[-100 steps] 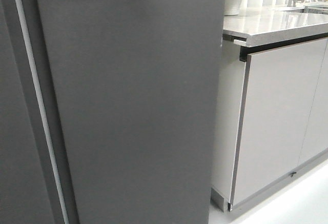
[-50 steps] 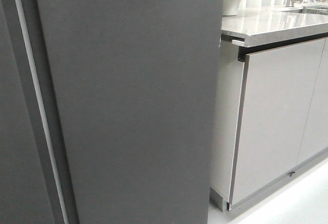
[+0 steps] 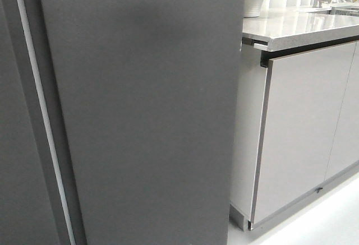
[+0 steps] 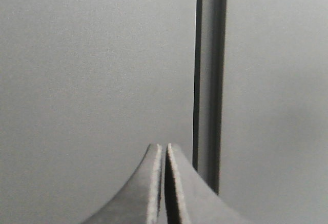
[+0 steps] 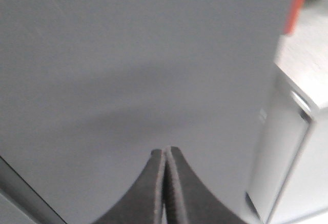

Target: Close fridge door

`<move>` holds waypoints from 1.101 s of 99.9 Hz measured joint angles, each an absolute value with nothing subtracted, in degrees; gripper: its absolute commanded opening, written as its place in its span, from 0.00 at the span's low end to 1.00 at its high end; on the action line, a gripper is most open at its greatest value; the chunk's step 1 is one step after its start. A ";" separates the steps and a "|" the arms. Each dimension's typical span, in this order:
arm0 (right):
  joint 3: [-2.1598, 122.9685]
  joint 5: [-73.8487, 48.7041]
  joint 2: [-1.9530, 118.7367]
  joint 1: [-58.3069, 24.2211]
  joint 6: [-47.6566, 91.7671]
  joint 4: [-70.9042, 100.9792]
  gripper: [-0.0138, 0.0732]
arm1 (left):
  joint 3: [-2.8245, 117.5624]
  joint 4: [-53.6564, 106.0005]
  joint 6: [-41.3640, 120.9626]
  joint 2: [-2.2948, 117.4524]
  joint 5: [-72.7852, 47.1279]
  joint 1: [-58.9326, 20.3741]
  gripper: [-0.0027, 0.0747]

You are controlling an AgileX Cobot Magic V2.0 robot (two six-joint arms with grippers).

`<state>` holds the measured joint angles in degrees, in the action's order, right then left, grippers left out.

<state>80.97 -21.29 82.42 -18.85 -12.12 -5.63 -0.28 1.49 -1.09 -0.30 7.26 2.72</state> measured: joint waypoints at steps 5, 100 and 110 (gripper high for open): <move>74.23 -18.48 78.80 -17.12 -12.58 -5.31 0.11 | -0.28 1.49 -1.09 -0.30 7.26 2.72 0.01; -1.02 -4.17 0.49 -1.20 -13.26 -4.31 0.11 | -0.28 1.49 -1.09 -0.30 7.26 2.72 0.01; -1.02 -3.71 -0.45 -1.20 -13.26 -5.13 0.11 | -0.28 1.49 -1.09 -0.30 7.26 2.72 0.01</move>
